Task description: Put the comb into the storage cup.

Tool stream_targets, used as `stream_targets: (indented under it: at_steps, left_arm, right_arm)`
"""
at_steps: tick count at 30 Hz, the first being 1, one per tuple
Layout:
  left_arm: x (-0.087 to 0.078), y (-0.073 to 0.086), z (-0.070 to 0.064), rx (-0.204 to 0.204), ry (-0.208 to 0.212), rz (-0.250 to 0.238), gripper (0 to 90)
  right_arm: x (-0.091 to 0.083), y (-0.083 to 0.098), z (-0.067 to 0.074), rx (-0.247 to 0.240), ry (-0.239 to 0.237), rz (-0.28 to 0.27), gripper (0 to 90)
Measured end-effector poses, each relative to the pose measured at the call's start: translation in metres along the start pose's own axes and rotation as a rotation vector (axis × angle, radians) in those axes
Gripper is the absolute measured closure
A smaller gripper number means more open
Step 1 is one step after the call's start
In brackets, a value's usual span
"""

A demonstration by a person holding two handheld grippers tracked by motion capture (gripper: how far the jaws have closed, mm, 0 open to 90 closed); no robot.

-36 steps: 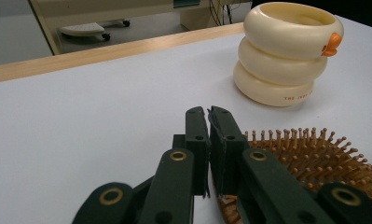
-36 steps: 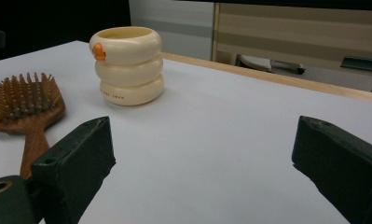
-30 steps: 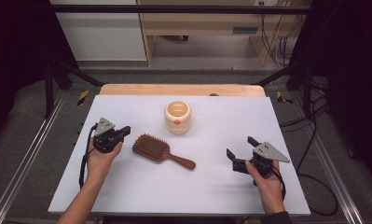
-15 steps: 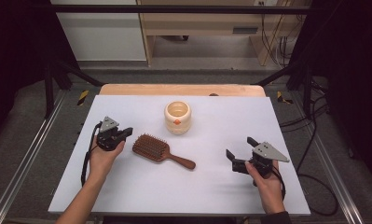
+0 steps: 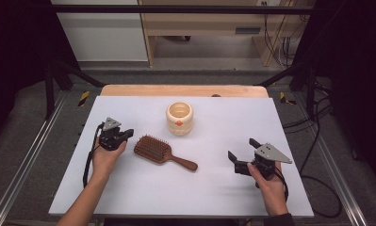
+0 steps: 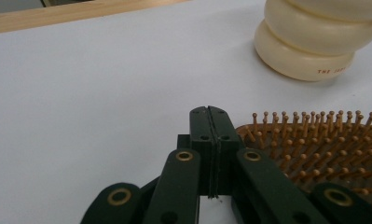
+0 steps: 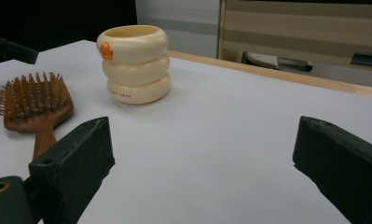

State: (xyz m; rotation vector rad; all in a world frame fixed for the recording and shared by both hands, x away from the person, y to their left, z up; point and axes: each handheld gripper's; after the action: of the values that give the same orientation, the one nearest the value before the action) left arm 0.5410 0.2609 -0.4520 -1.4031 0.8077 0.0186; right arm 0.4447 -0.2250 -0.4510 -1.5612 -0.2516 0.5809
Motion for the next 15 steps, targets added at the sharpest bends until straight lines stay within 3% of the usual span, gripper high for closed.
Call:
stream_targets:
  at_steps: [15]
  left_arm:
    - [0.012,0.006,-0.003,0.006,-0.001,0.053,89.4]
  right_arm:
    - [0.000,0.000,0.000,0.001,-0.006,0.003,5.3]
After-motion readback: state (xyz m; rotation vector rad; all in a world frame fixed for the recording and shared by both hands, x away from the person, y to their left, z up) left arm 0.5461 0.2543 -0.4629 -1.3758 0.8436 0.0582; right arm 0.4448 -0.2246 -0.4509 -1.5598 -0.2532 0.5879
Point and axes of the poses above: each handheld gripper's, and its own axes: x roughly forward along the jaws, y roughly out of its underside, z roughly to its left, and after that the axes turned 3 degrees about -z, right-handed
